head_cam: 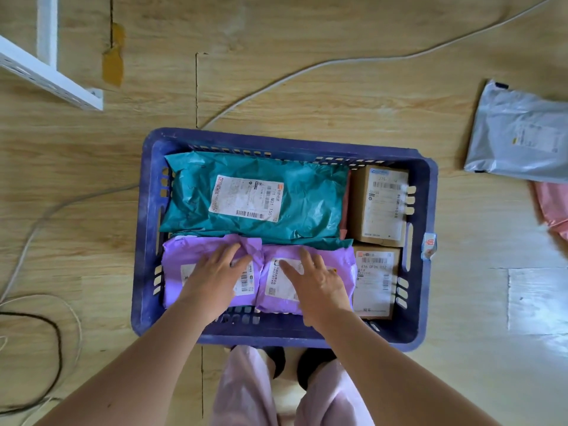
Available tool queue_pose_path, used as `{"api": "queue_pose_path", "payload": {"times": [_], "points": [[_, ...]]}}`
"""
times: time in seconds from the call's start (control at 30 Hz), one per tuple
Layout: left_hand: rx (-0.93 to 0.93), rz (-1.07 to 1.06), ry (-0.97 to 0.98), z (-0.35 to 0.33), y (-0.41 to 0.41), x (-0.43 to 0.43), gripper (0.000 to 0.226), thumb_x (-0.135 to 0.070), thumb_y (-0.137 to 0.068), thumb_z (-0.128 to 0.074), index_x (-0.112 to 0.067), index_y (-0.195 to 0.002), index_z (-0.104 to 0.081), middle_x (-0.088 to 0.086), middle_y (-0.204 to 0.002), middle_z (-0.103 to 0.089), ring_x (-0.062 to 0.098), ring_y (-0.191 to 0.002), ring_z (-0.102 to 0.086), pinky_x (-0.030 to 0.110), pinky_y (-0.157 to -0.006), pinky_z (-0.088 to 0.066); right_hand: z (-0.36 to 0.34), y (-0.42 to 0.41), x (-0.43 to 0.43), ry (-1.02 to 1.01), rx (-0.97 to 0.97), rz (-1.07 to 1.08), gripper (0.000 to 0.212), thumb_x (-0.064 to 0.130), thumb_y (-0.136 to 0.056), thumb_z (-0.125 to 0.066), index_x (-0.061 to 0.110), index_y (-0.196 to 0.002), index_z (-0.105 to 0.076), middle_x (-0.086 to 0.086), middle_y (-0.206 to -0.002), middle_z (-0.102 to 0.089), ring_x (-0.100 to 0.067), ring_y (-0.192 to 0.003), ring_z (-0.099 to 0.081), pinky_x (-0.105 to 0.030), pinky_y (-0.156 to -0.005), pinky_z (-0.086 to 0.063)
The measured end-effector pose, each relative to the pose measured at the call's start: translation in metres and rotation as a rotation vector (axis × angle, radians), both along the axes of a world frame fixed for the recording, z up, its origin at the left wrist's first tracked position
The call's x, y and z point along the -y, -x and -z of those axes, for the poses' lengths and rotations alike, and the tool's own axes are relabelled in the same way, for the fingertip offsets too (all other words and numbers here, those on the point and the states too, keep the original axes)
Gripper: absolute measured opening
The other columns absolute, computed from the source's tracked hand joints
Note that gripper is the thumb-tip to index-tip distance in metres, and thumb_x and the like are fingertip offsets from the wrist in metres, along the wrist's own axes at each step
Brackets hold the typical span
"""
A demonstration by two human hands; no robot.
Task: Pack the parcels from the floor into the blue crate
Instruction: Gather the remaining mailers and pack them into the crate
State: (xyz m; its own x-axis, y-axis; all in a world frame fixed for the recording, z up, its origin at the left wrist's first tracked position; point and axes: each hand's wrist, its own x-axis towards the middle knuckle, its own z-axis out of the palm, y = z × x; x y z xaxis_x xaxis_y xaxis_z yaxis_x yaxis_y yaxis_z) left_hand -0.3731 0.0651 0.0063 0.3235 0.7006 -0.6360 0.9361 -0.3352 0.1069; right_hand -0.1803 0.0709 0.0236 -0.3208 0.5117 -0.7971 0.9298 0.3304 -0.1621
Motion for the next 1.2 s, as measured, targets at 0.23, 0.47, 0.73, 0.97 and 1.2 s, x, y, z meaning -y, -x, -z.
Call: {"api": "queue_pose_path", "payload": {"times": [0.23, 0.47, 0.73, 0.97, 1.2], "points": [[0.130, -0.071, -0.016, -0.065, -0.020, -0.037, 0.064, -0.024, -0.064, -0.082, -0.015, -0.123, -0.060, 0.011, -0.125, -0.057, 0.031, -0.103, -0.064, 0.039, -0.085, -0.052, -0.056, -0.017, -0.027, -0.141, -0.134, 0.208, 0.063, 0.013, -0.090, -0.054, 0.027, -0.145, -0.026, -0.006, -0.149, -0.023, -0.025, -0.134, -0.027, -0.035, -0.089, -0.046], [0.323, -0.132, -0.058, -0.171, -0.070, -0.092, 0.048, -0.017, -0.086, -0.062, -0.014, -0.132, -0.051, 0.006, -0.140, -0.043, 0.031, -0.110, -0.057, 0.040, -0.084, -0.048, -0.157, -0.051, -0.060, -0.373, -0.329, 0.535, 0.040, 0.019, -0.094, -0.049, 0.024, -0.133, -0.049, 0.003, -0.137, -0.046, -0.019, -0.126, -0.040, -0.030, -0.082, -0.049], [0.463, -0.027, -0.140, -0.298, -0.157, -0.129, 0.040, -0.022, -0.089, -0.057, -0.022, -0.128, -0.052, -0.006, -0.138, -0.041, 0.020, -0.114, -0.055, 0.034, -0.087, -0.044, -0.281, -0.133, -0.075, -0.527, -0.373, 0.903, 0.033, 0.012, -0.089, -0.053, 0.020, -0.120, -0.062, -0.001, -0.119, -0.062, -0.020, -0.111, -0.053, -0.024, -0.088, -0.037], [0.503, 0.092, -0.192, -0.362, -0.251, -0.126, 0.037, -0.023, -0.090, -0.055, -0.023, -0.127, -0.053, -0.009, -0.137, -0.041, 0.018, -0.112, -0.054, 0.030, -0.087, -0.043, -0.330, -0.228, -0.038, -0.638, -0.409, 1.253, 0.026, 0.009, -0.085, -0.056, 0.019, -0.106, -0.068, 0.003, -0.108, -0.068, -0.012, -0.088, -0.060, -0.023, -0.082, -0.047], [0.468, 0.193, -0.165, -0.386, -0.367, -0.091, 0.040, -0.023, -0.092, -0.049, -0.025, -0.132, -0.046, -0.011, -0.139, -0.036, 0.014, -0.108, -0.053, 0.025, -0.085, -0.039, -0.343, -0.356, 0.025, -0.619, -0.313, 1.399, 0.026, 0.006, -0.084, -0.056, 0.019, -0.102, -0.069, 0.007, -0.095, -0.067, -0.012, -0.080, -0.059, -0.020, -0.073, -0.041]]}}
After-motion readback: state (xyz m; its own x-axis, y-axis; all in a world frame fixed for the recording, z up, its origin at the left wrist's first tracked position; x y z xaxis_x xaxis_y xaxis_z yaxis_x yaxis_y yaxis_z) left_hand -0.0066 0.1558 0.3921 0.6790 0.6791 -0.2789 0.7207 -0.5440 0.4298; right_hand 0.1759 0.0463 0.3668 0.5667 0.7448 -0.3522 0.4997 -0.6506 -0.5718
